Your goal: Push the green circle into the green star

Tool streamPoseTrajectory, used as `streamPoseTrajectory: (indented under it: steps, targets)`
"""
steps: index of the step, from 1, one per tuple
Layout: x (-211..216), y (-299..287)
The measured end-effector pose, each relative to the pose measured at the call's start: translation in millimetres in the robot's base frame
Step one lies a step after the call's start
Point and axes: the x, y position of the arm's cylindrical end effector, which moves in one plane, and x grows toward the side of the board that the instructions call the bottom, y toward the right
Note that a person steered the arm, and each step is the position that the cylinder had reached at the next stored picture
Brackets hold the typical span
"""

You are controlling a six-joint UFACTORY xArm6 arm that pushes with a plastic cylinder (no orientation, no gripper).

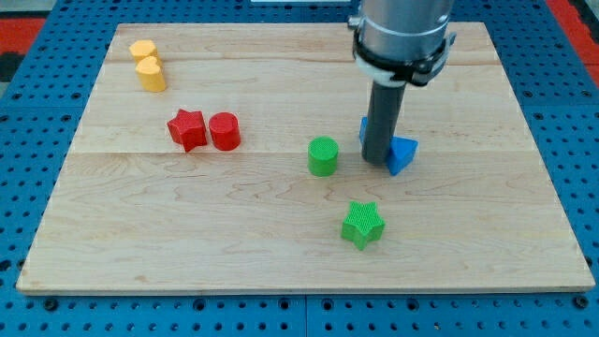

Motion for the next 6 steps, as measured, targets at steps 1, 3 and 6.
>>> streamPoseTrajectory:
  steps: [1,3,6]
  targets:
    - [2,-3]
    - [-39,-60]
    - [-40,-88]
